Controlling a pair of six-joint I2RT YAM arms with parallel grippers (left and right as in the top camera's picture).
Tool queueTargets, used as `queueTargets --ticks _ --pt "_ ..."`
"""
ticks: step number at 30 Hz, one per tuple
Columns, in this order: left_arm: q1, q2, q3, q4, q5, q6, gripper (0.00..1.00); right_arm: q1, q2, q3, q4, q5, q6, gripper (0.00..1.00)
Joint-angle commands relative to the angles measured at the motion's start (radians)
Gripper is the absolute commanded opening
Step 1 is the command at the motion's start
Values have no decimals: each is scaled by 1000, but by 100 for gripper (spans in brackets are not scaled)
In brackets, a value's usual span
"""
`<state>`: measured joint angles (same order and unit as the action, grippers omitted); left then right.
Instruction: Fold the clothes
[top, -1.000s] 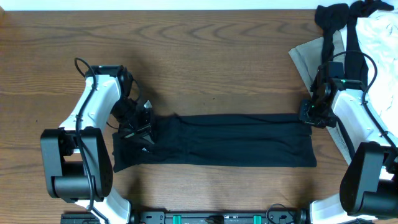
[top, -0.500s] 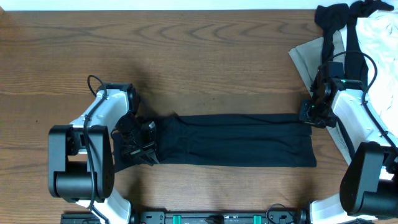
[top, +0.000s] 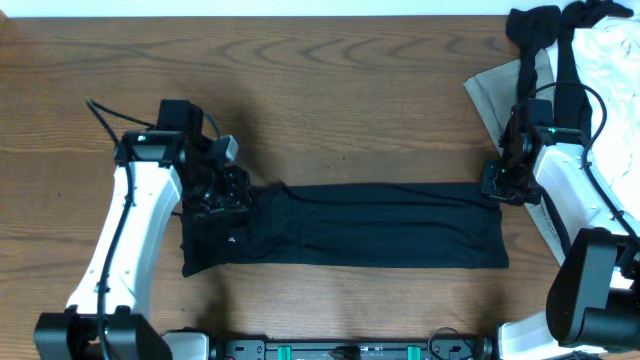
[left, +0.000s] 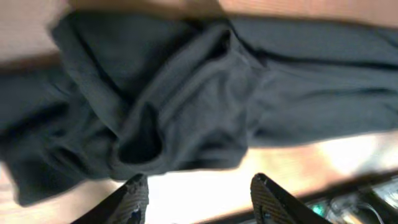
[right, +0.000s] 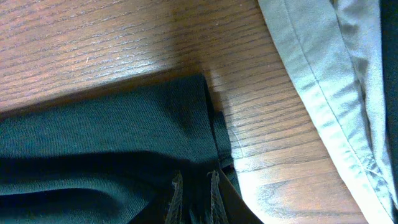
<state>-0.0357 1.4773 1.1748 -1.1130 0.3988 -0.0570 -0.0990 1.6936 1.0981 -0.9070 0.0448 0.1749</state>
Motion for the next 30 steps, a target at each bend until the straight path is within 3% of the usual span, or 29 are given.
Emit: queueTargets --ticks 1,8,16,23,30 --pt "0 25 7 18 -124 -24 56 -7 2 -3 2 11 3 16" --pt "-3 135 7 5 -117 -27 54 -7 2 -3 1 11 3 16" --pt "-12 166 7 -37 -71 -27 39 -7 2 -3 1 11 3 16" --pt "-12 167 -33 -70 -71 -27 40 -7 2 -3 1 12 3 16" --pt "-12 167 -109 28 -79 -27 41 -7 2 -3 0 12 3 16"
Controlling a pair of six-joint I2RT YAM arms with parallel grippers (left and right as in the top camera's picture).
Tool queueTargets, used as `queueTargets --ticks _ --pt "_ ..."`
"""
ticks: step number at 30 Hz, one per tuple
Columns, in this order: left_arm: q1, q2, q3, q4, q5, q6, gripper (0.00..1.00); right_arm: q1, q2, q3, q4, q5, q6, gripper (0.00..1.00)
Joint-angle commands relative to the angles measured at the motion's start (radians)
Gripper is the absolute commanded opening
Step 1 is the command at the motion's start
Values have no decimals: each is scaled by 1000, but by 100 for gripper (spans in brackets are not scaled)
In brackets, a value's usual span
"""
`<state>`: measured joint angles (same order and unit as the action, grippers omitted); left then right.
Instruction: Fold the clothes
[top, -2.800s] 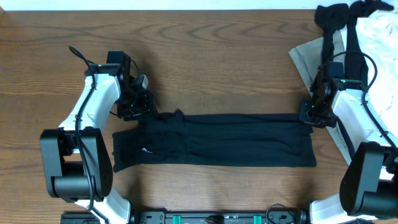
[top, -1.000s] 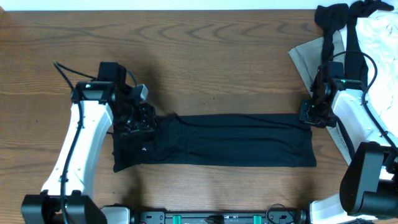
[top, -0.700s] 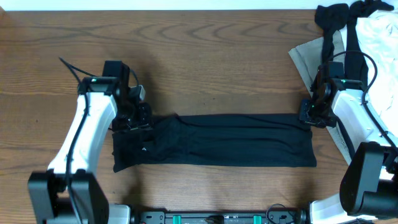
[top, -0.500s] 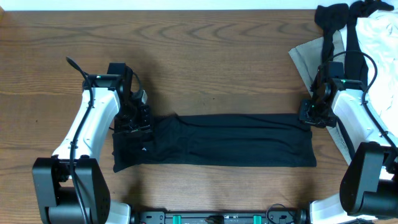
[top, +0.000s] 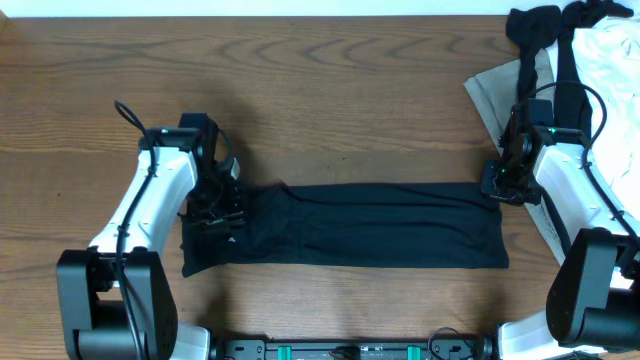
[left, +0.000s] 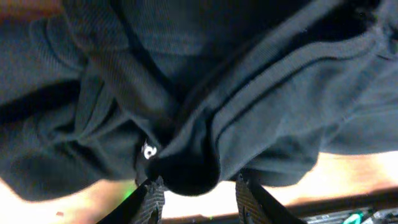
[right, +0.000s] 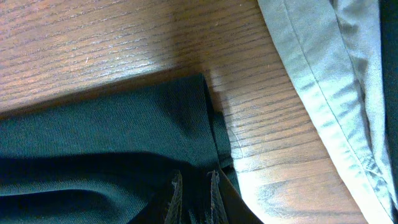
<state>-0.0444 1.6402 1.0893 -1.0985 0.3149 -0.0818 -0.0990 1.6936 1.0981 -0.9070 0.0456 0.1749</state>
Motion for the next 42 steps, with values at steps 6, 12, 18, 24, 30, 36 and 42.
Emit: queueTargets --ticks 6,12,18,24,30,36,42 --pt "-3 4 -39 19 5 -2 40 -7 2 -3 -2 11 3 16" --pt "-3 4 -39 3 6 -2 40 -7 2 -3 -2 11 3 16" --pt "-3 4 -39 -47 6 -2 34 -7 2 -3 -2 11 3 16" --pt "-3 4 -39 -76 6 -3 49 -7 2 -3 -2 11 3 16" --pt "-3 4 -39 -61 6 -2 60 -7 2 -3 -1 11 3 16" --pt "-3 4 -39 13 6 -2 59 -7 2 -3 -5 11 3 16" --pt "-3 4 -39 50 6 -2 41 -7 2 -3 -5 11 3 16"
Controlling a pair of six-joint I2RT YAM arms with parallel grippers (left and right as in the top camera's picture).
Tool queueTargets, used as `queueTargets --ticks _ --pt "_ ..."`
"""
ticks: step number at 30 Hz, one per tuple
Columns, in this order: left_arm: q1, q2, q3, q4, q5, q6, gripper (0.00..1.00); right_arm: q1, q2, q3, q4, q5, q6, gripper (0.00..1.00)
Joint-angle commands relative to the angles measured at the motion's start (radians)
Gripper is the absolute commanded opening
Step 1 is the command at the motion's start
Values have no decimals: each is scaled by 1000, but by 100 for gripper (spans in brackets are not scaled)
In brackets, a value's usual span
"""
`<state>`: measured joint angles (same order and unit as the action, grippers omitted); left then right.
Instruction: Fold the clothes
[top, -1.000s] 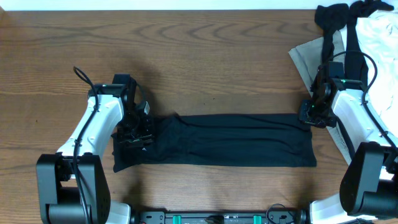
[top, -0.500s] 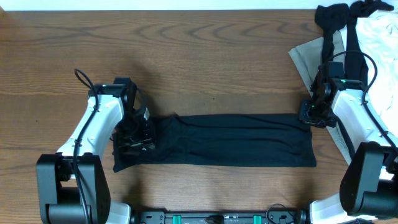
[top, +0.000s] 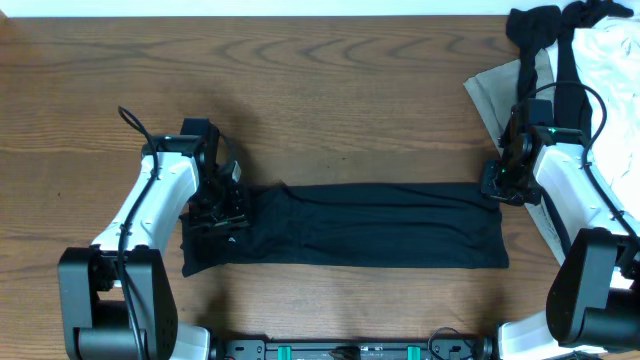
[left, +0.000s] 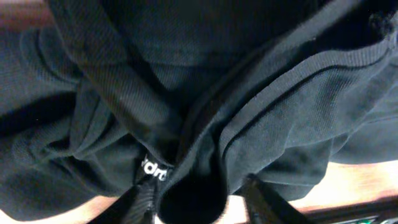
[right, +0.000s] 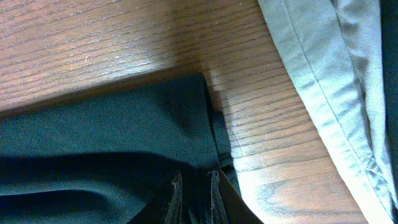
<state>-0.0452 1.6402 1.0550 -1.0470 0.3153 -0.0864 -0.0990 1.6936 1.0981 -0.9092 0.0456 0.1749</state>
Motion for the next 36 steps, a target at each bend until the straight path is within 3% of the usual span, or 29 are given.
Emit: queueTargets --ticks 1,8,11,17,24,29,33,36 --pt "-2 4 -5 -2 6 2 37 -7 2 -3 -2 11 3 16" --pt "-2 4 -5 -35 6 3 19 -7 2 -3 -3 11 3 16" --pt "-5 3 -5 -74 75 23 6 -7 2 -3 -3 11 3 16" --pt "-87 -27 -5 -156 423 377 6 -7 2 -3 0 11 3 16" --pt "-280 -28 -5 -161 417 388 7 -7 2 -3 0 11 3 16" --pt "-410 -28 -5 -167 371 388 22 -7 2 -3 0 11 3 16" --pt "-452 -28 -5 -158 322 380 27 -7 2 -3 0 11 3 16" --pt "-449 -28 -5 -140 246 309 27 -7 2 -3 -1 11 3 16"
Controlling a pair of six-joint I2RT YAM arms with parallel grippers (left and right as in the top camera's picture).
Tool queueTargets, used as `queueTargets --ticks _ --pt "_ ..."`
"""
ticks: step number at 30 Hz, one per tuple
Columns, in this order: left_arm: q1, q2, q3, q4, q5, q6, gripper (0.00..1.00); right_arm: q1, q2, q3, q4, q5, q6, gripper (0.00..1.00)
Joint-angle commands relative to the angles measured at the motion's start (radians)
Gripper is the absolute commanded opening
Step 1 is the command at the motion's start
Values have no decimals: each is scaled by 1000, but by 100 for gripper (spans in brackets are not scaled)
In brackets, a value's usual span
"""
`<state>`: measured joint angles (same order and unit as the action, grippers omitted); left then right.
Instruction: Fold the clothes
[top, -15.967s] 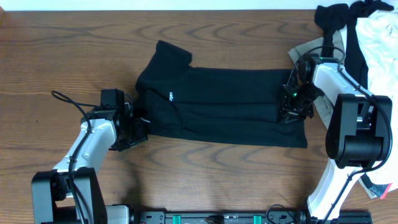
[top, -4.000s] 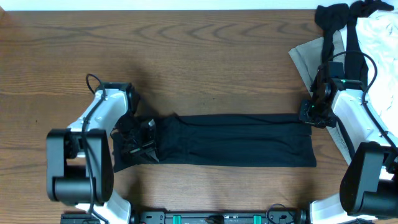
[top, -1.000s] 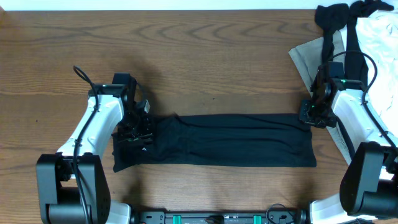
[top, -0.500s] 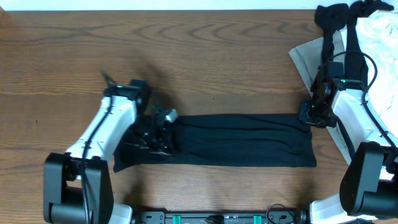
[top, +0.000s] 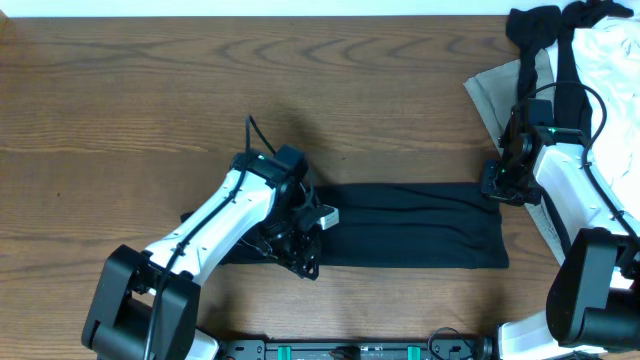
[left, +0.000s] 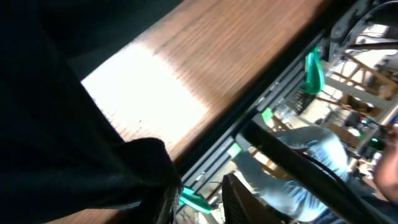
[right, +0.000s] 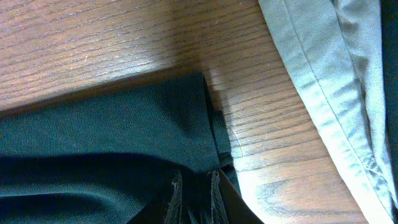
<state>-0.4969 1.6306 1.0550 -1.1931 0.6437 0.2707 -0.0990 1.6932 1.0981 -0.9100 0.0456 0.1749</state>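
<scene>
A long black garment (top: 410, 225) lies across the table's near half. Its left end is doubled over toward the middle. My left gripper (top: 300, 250) is at that doubled end near the garment's front edge, shut on a bunch of the black cloth (left: 62, 124). In the left wrist view the gripper (left: 199, 199) points past the table's front edge. My right gripper (top: 495, 190) stands at the garment's right end. Its fingers (right: 177, 190) are close together on the dark cloth (right: 112, 130), so the gripper (right: 194, 190) is shut on it.
A heap of other clothes fills the back right corner: a beige-grey piece (top: 500, 95), a black one (top: 540, 30) and a white one (top: 610, 50). The grey hem (right: 323, 74) lies just right of my right gripper. A rail with green clips (top: 350, 350) runs along the front edge.
My left gripper was on the garment's bunched left end at the far left. It is now near the middle with that end in it, so the garment is shorter. The right gripper stayed put.
My left gripper hung open over the crumpled left end. It then sat lower on that end with the cloth between its fingers, and stayed there. Now it holds that end over the garment's middle. My right gripper has held the right end throughout.
</scene>
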Motion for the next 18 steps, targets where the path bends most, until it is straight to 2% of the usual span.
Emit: queueTargets --ticks 1,6,12,18 --pt "6 -19 -5 11 -109 -68 27 -7 2 -3 -2 11 3 16" --pt "16 -19 -4 72 -244 -203 28 -7 2 -3 -3 11 3 16" --pt "16 -19 -4 150 -253 -282 30 -7 2 -3 -6 11 3 16" --pt "13 -19 -4 214 -252 -336 44 -6 2 -3 -6 11 4 16"
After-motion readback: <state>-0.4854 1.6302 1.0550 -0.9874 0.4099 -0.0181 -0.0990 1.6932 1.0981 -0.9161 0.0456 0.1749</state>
